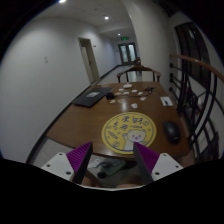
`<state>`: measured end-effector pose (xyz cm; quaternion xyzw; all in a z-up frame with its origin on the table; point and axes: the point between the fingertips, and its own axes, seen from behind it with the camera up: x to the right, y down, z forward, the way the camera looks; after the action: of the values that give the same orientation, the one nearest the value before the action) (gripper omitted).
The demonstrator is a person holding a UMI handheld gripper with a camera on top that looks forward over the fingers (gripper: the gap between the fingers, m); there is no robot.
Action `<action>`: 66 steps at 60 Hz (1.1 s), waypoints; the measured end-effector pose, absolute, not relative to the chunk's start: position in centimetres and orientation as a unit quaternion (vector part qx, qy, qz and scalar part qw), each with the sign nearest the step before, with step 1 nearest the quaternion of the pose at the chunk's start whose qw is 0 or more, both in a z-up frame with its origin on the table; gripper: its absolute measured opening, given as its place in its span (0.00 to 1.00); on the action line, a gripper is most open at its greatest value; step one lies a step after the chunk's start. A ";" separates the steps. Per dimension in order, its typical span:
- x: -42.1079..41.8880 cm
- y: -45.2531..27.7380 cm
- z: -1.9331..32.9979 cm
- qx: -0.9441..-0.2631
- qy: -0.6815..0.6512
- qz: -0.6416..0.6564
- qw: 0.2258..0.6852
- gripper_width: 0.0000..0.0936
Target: Arrange mouse
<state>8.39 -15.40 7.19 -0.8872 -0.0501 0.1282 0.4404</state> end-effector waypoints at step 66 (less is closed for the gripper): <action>31.2 -1.3 -1.8 -0.877 0.066 -0.021 0.476 0.50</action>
<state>31.16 -1.32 -1.79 -0.8767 0.0660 -0.0206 0.4760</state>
